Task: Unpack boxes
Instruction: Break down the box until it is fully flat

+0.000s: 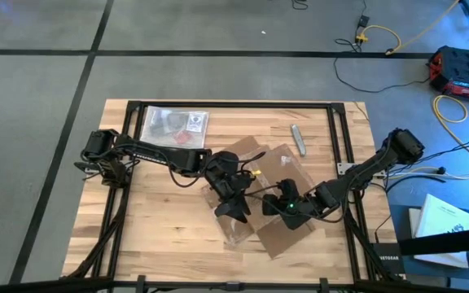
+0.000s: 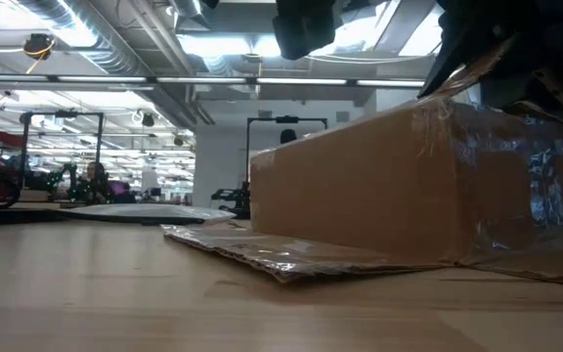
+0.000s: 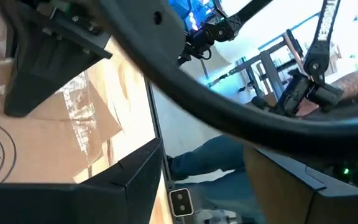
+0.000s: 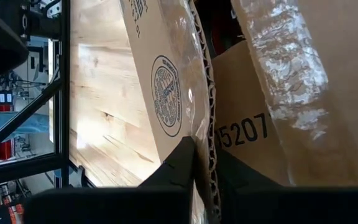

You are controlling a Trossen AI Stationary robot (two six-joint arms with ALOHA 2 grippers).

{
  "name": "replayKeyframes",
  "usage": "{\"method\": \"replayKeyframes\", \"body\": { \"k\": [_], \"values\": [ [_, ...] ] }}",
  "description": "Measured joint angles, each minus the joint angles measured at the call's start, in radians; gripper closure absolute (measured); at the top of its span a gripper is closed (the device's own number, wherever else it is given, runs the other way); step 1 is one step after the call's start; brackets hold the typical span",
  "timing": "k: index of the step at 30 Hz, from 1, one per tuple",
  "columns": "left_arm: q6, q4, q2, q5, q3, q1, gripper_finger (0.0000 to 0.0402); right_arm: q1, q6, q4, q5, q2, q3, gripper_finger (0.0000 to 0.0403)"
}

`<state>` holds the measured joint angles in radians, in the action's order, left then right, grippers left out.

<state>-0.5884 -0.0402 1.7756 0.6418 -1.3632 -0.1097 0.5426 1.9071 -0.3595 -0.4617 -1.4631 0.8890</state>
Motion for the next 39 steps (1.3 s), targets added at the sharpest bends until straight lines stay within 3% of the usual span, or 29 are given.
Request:
{"method": "replayKeyframes", "body": {
  "k": [7, 15, 20, 25, 30, 34, 39],
  "values": [
    [-0.048, -0.009, 0.0, -0.004, 0.0, 0.0, 0.019, 0.0, -0.006, -0.009, 0.004, -0.001, -0.002, 0.0338],
    [-0.077, -0.01, 0.0, -0.008, 0.0, -0.014, 0.019, 0.0, -0.203, 0.029, -0.006, -0.001, -0.002, 0.024],
    [-0.016, -0.026, -0.011, -0.169, 0.0, -0.023, 0.019, 0.0, -0.26, 0.087, -0.027, 0.003, -0.002, 0.0166],
    [0.101, -0.017, -0.052, -0.221, 0.0, -0.058, 0.019, 0.0, -0.325, 0.126, -0.052, 0.022, -0.001, 0.0084],
    [0.224, -0.036, -0.08, -0.389, 0.0, -0.089, 0.019, -0.003, -0.349, 0.129, -0.087, 0.056, 0.0, 0.002],
    [0.293, -0.074, -0.109, -0.618, 0.0, -0.103, 0.019, -0.008, -0.37, 0.124, -0.114, 0.091, 0.0, 0.0006],
    [0.432, -0.05, -0.128, -0.708, -0.001, -0.086, 0.019, -0.029, -0.418, 0.093, -0.164, 0.148, 0.0, 0.0018]
  ]
}}
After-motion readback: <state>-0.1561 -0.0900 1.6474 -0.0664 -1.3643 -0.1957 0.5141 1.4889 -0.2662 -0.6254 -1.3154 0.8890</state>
